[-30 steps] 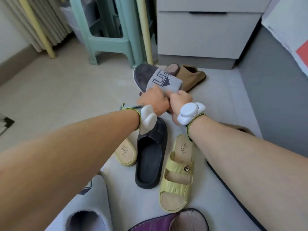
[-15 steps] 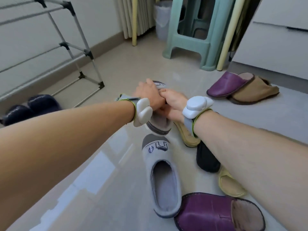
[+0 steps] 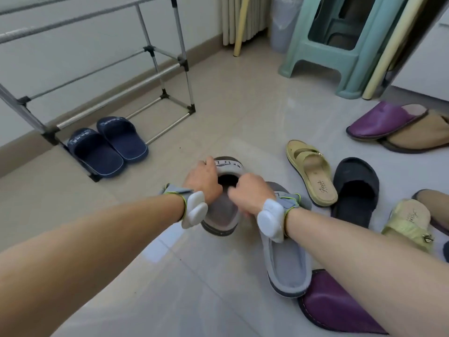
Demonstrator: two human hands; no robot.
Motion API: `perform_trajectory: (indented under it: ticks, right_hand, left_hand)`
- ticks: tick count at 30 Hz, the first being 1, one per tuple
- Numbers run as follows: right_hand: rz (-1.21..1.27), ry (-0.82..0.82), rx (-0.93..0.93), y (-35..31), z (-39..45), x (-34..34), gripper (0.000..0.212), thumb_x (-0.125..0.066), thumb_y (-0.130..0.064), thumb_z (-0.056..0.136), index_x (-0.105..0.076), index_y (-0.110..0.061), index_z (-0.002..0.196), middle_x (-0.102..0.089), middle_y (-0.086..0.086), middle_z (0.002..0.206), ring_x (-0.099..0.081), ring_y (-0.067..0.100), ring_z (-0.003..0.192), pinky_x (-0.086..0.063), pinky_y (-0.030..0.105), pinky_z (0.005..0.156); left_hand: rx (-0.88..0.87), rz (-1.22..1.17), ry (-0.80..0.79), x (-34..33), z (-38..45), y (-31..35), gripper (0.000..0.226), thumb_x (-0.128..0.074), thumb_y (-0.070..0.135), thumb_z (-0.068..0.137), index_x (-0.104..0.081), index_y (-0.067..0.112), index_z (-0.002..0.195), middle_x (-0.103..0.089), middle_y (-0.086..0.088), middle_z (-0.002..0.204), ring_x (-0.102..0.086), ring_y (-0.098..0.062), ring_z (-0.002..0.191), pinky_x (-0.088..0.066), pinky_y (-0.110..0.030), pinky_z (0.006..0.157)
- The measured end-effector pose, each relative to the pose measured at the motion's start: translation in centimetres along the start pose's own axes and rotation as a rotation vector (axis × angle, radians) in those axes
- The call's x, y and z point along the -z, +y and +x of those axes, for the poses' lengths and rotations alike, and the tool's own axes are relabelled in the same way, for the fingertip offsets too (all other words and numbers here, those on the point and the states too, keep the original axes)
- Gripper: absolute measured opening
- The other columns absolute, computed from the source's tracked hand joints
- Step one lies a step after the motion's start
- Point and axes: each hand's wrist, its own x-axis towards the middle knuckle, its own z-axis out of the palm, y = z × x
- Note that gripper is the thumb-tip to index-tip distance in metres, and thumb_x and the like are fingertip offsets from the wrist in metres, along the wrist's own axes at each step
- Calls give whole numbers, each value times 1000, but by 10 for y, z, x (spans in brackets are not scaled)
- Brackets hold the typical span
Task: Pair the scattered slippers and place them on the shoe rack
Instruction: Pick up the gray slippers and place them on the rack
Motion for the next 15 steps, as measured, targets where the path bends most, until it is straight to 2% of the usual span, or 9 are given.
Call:
perform_trajectory:
  ticks: [2,3,4,6,8,10,13,15]
  right_hand:
    - [-333,-121,43,4,-15,-3,17,-51,-25,83,-55,-13,72,-64,12,90,-62,29,85,-46,30,73]
    - [-498,-192,61,7,-23,-7,14,-51,-23,86,-61,-14,84,-65,12,103,-61,28,94,-45,31,78]
    - [-642,-252,67,11,-28,-12,18,-49,-21,90,-64,-14,99,-65,8,115,-61,27,105,-44,33,84]
    - [-823,-313,69,20,-36,-23,28,-49,-18,92,-63,-17,116,-62,1,124,-59,24,115,-41,32,84]
    - [-828,-291,58,28,-39,-28,30,-51,-18,90,-64,-16,118,-63,2,124,-61,26,115,-43,31,83]
    - [-781,-222,104,35,-40,-28,30,-51,-18,88,-64,-15,115,-64,5,123,-62,29,113,-47,36,87]
    - [-791,-129,186,44,-37,-24,34,-49,-23,90,-54,-10,121,-61,12,124,-57,32,116,-41,40,92]
    - [-717,-81,244,52,-31,-21,32,-48,-21,89,-51,-8,119,-55,15,123,-51,34,115,-40,41,90]
  left_hand:
    - [5,3,-11,-7,-4,-4,37,-55,9,83,-37,6,115,-48,-17,117,-57,-40,98,-41,-38,70]
    - [19,5,-22,-13,-7,-5,38,-55,9,83,-36,6,116,-48,-17,117,-57,-41,99,-41,-38,70]
    - [36,5,-34,-16,-9,-5,40,-55,9,82,-35,6,117,-47,-16,118,-57,-41,100,-42,-39,70]
    - [63,4,-71,-23,-13,-4,43,-56,9,82,-35,6,119,-47,-16,120,-57,-40,104,-44,-40,71]
    - [86,14,-97,-28,-17,-2,46,-57,10,82,-35,7,122,-46,-15,122,-56,-40,107,-44,-40,73]
    - [99,20,-102,-29,-16,-4,46,-57,10,82,-34,7,122,-47,-15,122,-55,-40,108,-43,-40,73]
    - [93,-2,-121,-29,-15,-10,43,-56,9,82,-35,7,120,-47,-16,121,-54,-40,107,-42,-38,73]
    - [90,-4,-131,-28,-15,-11,42,-56,9,82,-35,7,119,-48,-17,121,-54,-39,106,-41,-38,72]
